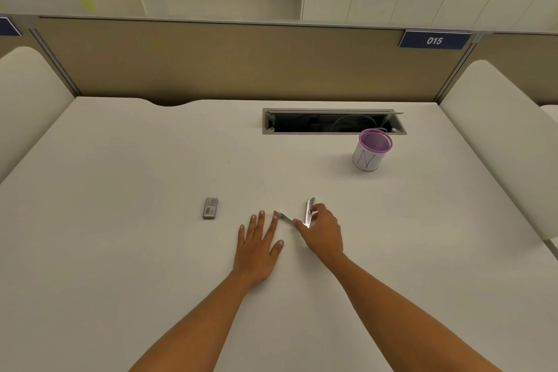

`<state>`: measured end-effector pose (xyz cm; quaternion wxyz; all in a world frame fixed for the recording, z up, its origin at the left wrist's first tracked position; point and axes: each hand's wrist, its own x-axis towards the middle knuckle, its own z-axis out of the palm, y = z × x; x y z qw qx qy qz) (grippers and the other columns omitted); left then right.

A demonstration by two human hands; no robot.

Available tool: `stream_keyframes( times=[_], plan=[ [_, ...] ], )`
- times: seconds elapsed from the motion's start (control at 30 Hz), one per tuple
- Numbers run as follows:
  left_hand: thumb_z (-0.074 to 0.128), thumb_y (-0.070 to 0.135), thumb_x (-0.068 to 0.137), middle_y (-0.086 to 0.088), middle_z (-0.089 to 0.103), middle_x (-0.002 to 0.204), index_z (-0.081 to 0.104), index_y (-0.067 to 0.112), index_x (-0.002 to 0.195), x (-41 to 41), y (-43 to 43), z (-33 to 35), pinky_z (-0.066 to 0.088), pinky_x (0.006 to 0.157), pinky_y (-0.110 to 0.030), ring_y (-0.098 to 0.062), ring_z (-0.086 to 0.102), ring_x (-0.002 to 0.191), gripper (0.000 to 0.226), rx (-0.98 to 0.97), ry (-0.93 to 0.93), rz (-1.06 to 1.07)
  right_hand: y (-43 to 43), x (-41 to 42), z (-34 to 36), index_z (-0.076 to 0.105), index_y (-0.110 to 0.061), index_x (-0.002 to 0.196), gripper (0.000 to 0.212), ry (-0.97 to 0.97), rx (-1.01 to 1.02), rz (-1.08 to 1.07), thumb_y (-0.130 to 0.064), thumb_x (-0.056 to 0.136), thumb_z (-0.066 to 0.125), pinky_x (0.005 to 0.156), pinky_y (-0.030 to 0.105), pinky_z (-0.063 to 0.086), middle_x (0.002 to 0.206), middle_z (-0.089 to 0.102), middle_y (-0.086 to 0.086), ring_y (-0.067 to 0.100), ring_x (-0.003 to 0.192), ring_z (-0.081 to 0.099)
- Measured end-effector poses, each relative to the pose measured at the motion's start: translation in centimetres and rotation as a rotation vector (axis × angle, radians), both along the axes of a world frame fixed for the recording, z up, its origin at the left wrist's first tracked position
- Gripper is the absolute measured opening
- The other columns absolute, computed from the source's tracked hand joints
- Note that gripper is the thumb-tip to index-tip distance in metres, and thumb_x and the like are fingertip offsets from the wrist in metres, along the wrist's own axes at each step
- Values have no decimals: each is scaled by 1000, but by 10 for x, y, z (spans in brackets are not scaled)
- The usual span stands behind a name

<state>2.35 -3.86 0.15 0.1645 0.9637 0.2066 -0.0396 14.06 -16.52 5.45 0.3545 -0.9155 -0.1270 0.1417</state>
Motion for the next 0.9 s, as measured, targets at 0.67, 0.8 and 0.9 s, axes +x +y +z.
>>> stream_keyframes(
  times=[0.67,0.8,0.9],
  plan=[
    [18,54,98,-1,-20,159,-16,34,147,2,3,3,-14,115,-42,-20,-22,145,63,-10,52,-17,0,21,-2,55,-16,117,31,-133,-91,60,-29,89,61,69,27,38,102,60,7,20,82,53],
    [18,54,98,0,-20,159,-16,35,147,2,2,4,-15,115,-41,-19,-22,145,63,-16,51,-15,-4,21,-3,54,-14,120,33,-132,-52,13,-25,89,61,71,27,38,102,59,9,23,86,56],
    [17,54,98,0,-21,159,-17,35,147,1,3,5,-16,114,-41,-19,-23,144,63,-17,59,-19,-6,22,-5,53,-14,122,35,-135,-43,8,-25,89,62,72,27,39,103,58,9,20,83,52]
  ],
)
